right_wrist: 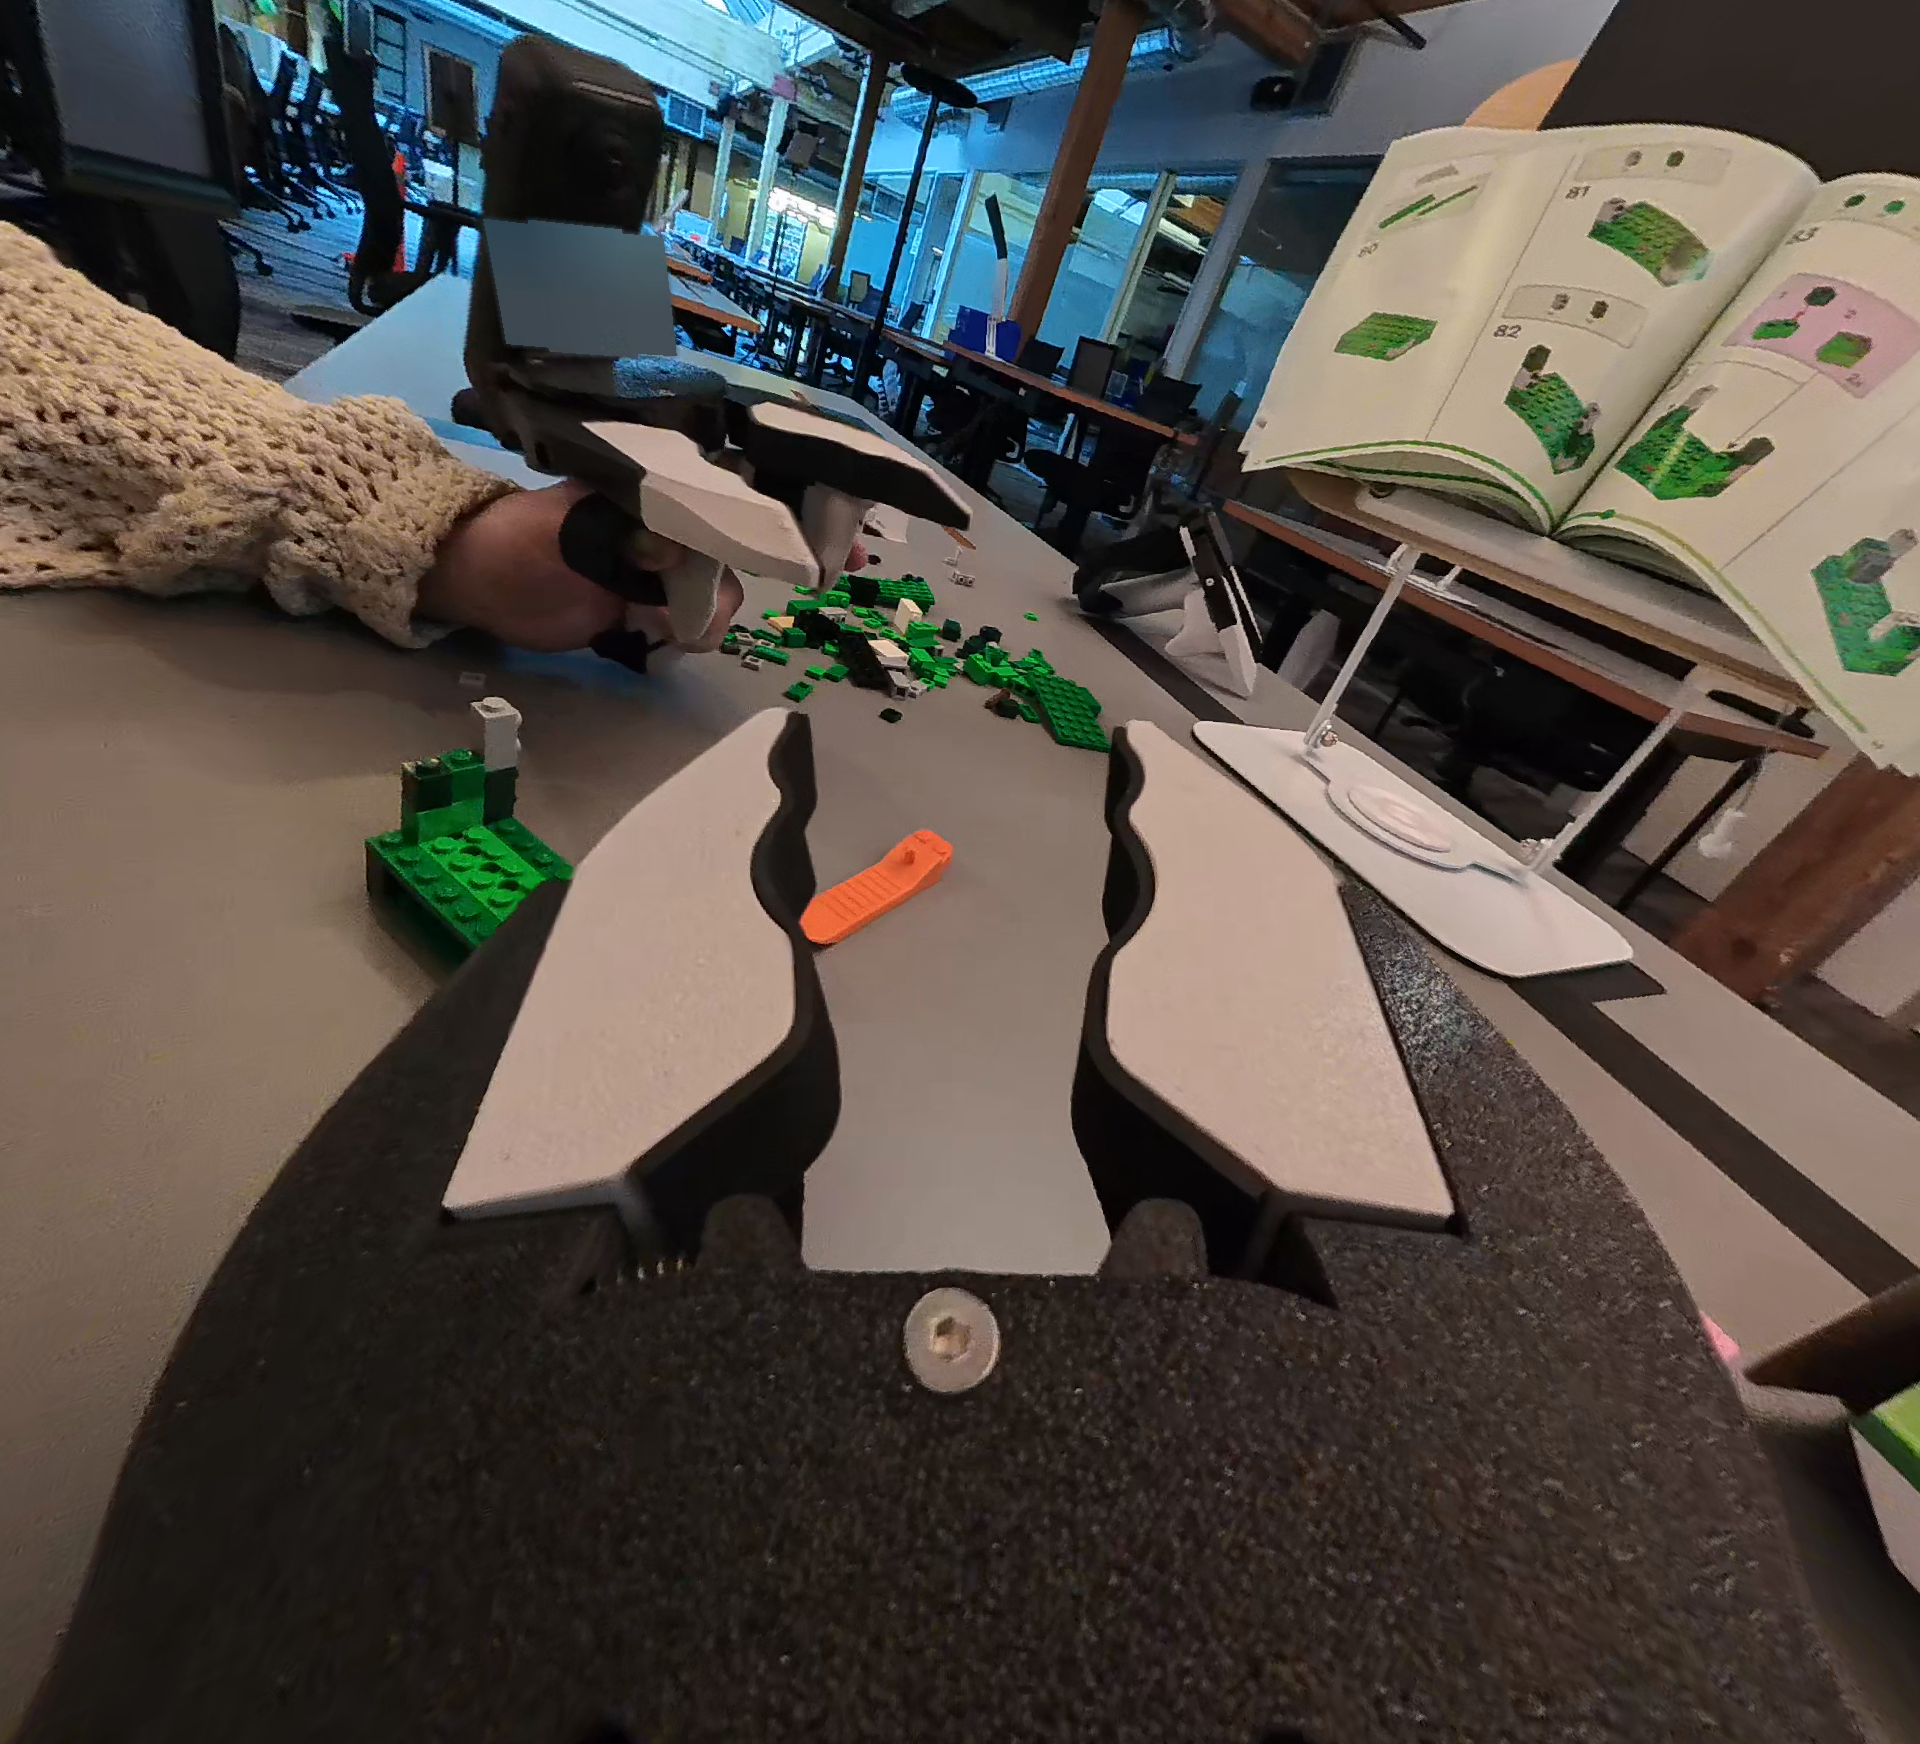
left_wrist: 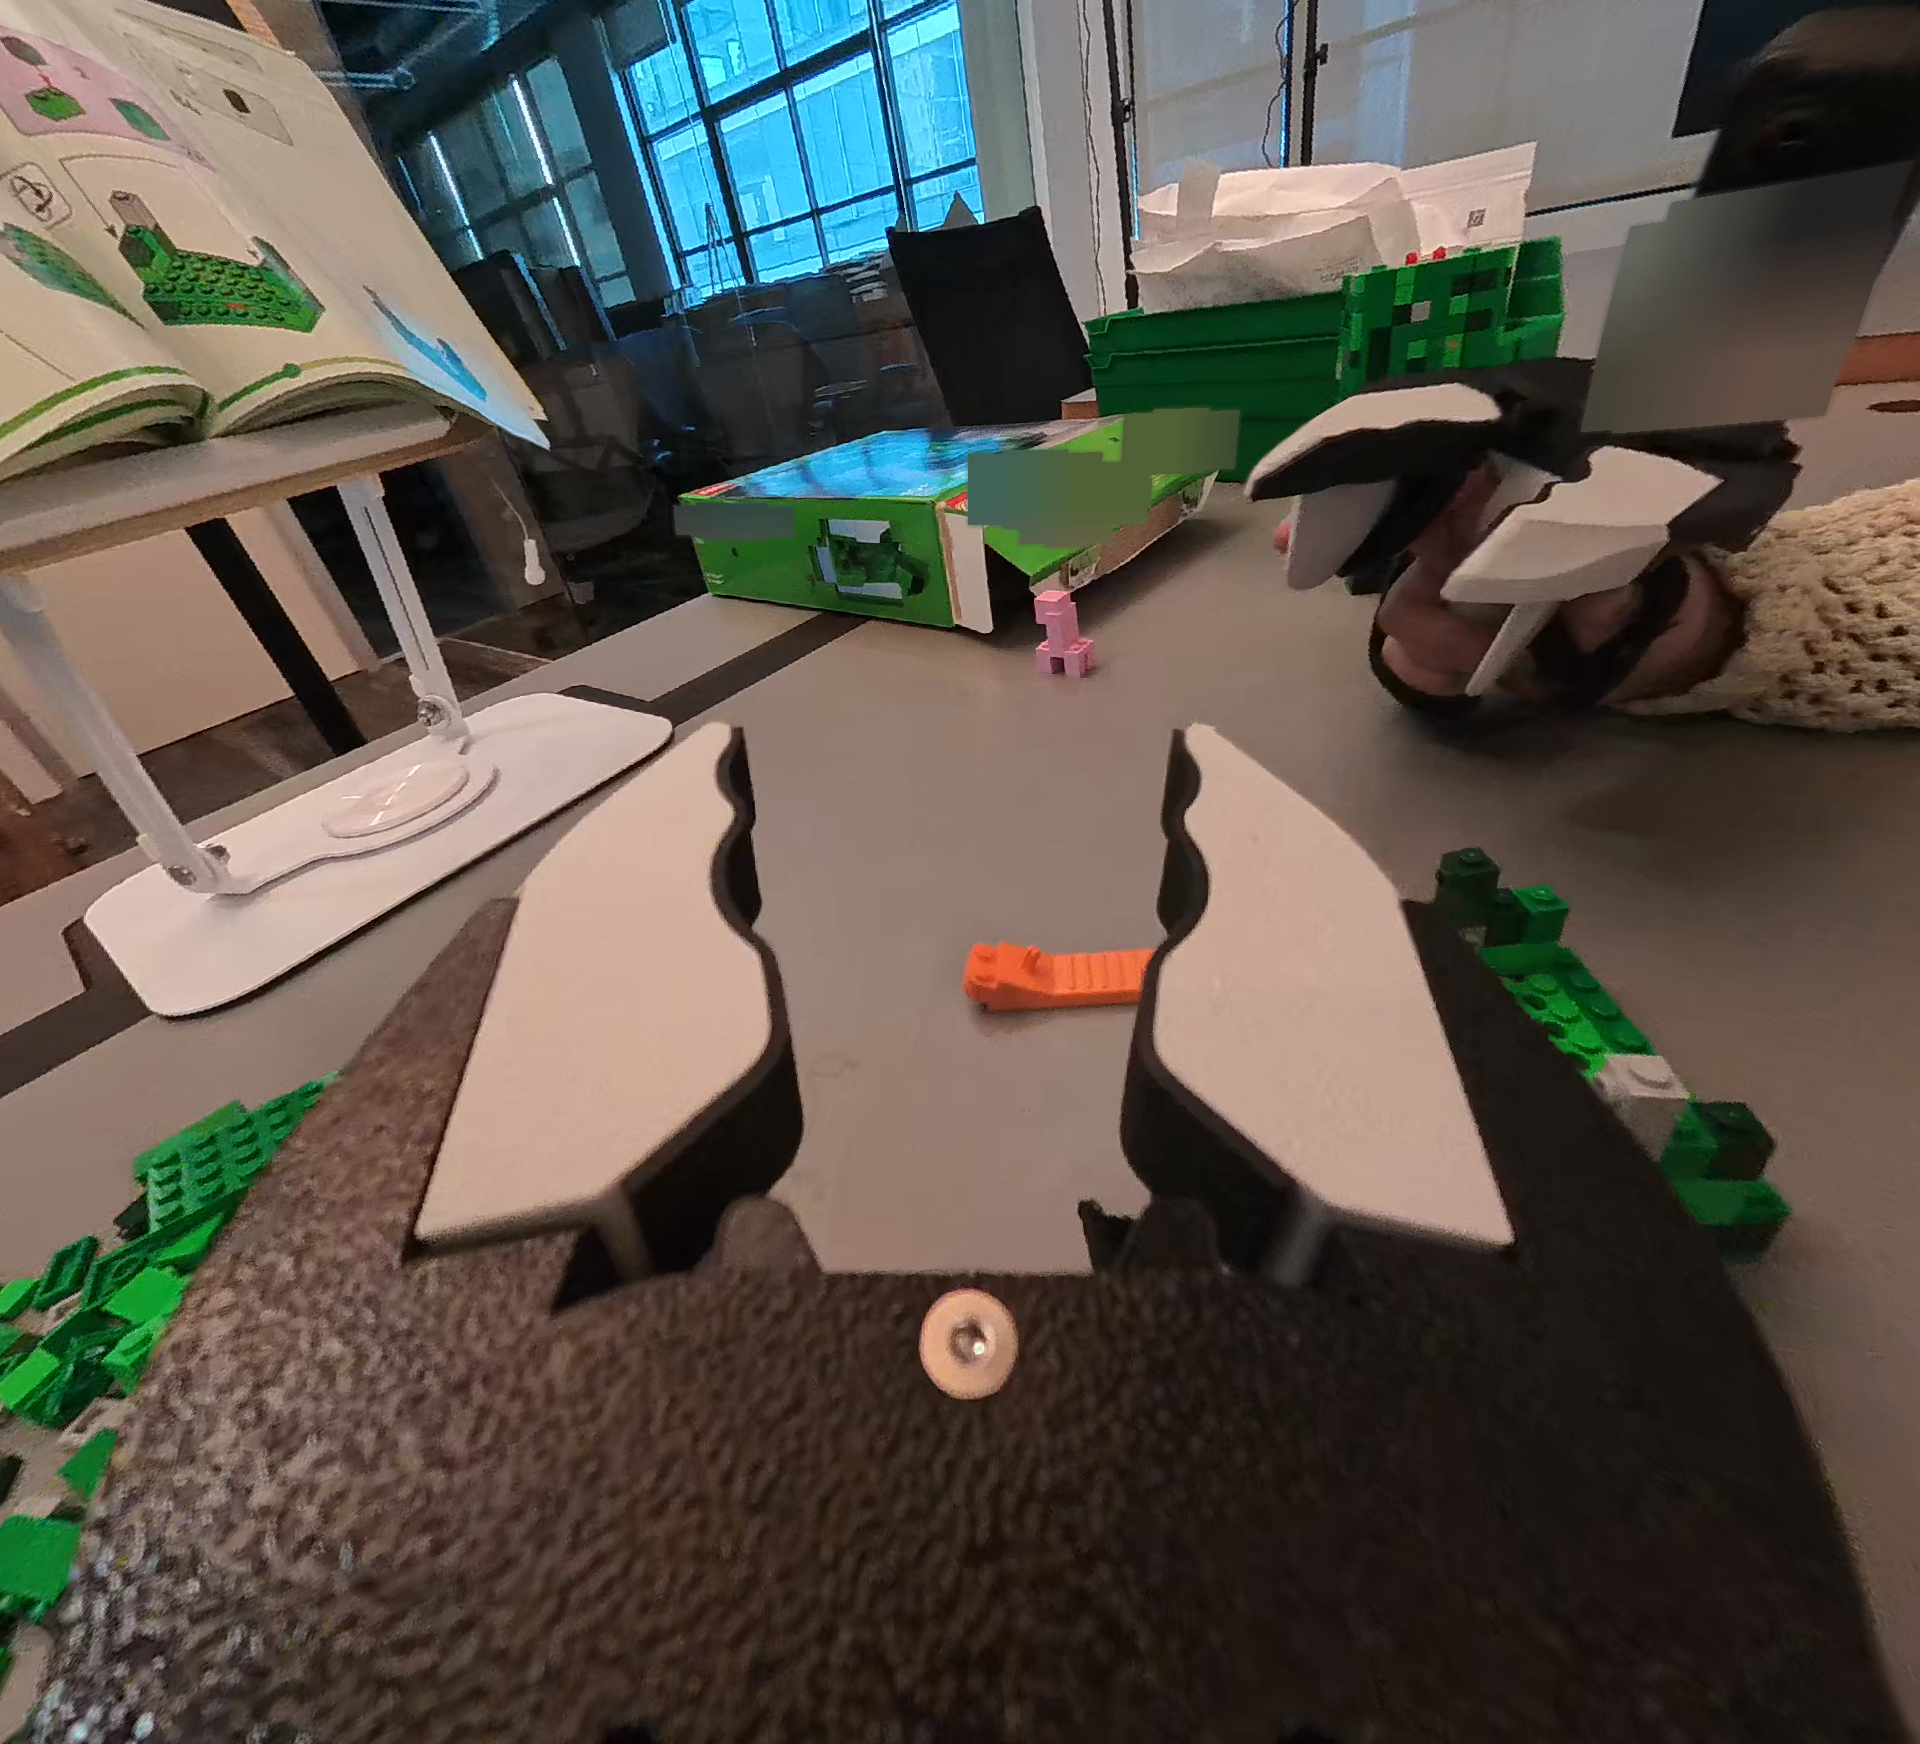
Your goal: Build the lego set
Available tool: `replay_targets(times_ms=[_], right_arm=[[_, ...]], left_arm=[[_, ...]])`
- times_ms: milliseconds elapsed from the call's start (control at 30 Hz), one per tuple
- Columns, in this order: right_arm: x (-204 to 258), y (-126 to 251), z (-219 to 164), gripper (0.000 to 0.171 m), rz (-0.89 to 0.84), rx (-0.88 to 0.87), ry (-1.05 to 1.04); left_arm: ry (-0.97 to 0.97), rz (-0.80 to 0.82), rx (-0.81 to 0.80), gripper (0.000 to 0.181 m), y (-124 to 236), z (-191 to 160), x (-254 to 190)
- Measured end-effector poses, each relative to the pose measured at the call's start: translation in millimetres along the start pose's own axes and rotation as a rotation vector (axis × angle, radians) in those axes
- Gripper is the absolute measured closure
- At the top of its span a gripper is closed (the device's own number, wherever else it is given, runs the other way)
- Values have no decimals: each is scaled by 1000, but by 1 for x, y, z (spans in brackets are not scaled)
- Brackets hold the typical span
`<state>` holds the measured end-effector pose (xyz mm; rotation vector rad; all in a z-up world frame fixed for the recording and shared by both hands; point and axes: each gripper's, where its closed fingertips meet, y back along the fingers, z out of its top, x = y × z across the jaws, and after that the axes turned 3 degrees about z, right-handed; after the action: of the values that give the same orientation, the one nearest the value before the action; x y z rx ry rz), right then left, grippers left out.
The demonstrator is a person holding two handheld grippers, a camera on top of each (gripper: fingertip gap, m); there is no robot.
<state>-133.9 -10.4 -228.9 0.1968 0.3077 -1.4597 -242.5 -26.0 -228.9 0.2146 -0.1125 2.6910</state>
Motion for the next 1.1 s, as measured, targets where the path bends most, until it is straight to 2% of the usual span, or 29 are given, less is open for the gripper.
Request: replay_targets(times_ms=[367, 767, 900, 1100], right_arm=[[-8, 2, -4, 121, -41, 15, -26], [-3, 3, -8, 124, -48, 59, 31], [-5, 4, -8, 124, -57, 58, 27], [-8, 7, -9, 125, -78, 73, 38]], left_arm=[[-50, 10, 6, 108, 1, 1, -1], [-154, -60, 59, 108, -2, -5, -25], [-174, -106, 81, 115, -1, -3, -37], [-238, -171, 242, 122, -2, -11, -77]])
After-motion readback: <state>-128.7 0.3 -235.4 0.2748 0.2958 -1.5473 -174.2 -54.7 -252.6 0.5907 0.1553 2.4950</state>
